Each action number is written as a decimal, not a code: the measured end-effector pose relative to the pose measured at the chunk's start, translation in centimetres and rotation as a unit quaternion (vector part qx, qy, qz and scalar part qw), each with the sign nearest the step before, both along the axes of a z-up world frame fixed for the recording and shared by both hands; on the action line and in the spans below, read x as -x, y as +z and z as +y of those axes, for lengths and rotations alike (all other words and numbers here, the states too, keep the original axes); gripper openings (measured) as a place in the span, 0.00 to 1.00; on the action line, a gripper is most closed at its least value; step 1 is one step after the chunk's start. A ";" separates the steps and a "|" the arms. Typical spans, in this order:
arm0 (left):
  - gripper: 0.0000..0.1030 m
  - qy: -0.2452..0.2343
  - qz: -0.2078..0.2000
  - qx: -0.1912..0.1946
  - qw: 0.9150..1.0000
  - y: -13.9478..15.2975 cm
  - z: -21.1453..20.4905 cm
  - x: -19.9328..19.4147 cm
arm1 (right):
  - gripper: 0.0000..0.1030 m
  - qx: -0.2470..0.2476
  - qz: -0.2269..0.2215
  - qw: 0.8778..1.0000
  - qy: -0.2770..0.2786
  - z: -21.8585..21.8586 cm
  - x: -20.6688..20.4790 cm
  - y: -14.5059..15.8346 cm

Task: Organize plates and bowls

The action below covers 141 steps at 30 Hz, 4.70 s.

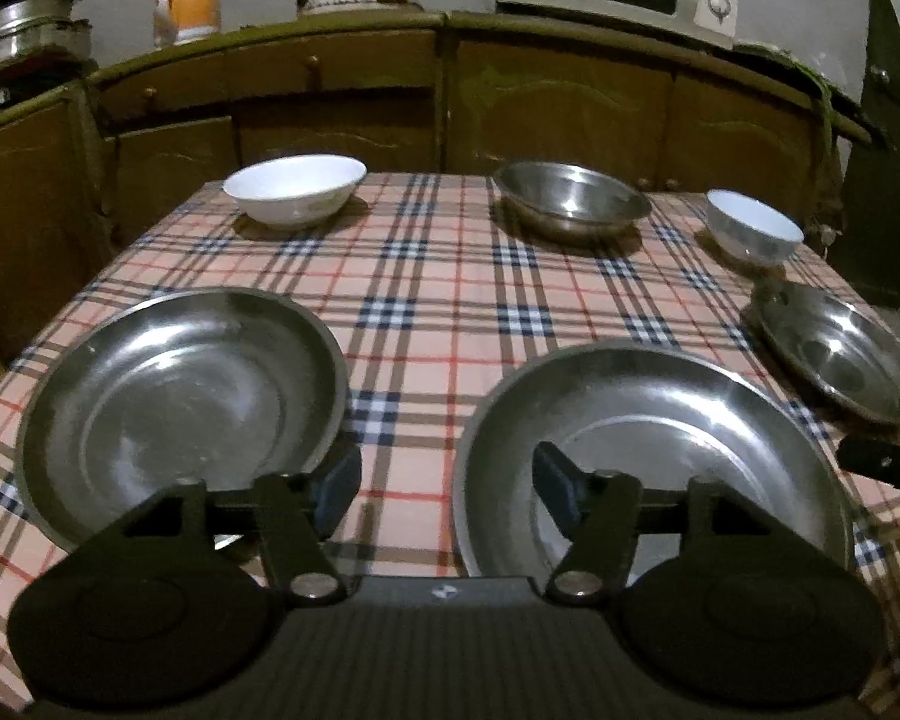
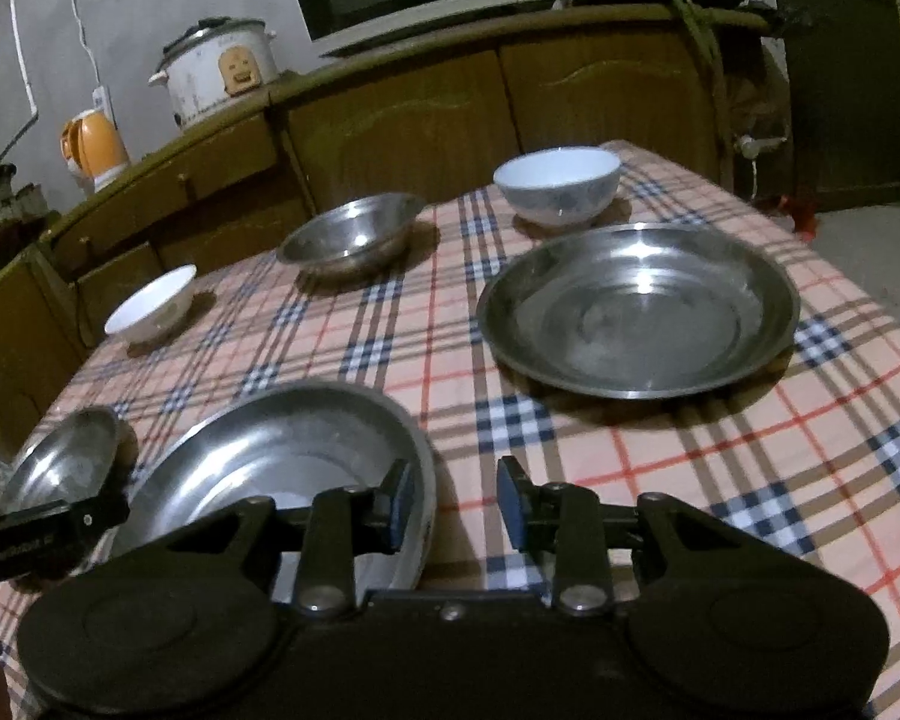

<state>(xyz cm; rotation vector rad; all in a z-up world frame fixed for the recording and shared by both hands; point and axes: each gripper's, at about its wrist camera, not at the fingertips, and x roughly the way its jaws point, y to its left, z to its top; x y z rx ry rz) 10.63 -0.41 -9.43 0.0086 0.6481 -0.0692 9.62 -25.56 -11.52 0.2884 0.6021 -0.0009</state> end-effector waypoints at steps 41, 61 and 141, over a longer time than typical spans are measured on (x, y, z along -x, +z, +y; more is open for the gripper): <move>0.73 -0.117 0.050 0.020 0.992 -0.2 -18.8 -9.1 | 0.68 -0.021 0.021 0.995 -0.094 -18.0 -6.2 -0.9; 0.20 -0.128 0.102 0.023 0.986 -2.2 -21.4 -13.0 | 0.18 -0.044 0.031 0.993 -0.105 -19.8 -9.7 -1.9; 0.20 -0.083 -0.064 -0.004 0.994 9.5 -8.4 3.7 | 0.19 0.026 -0.098 0.994 -0.035 -4.5 6.4 11.3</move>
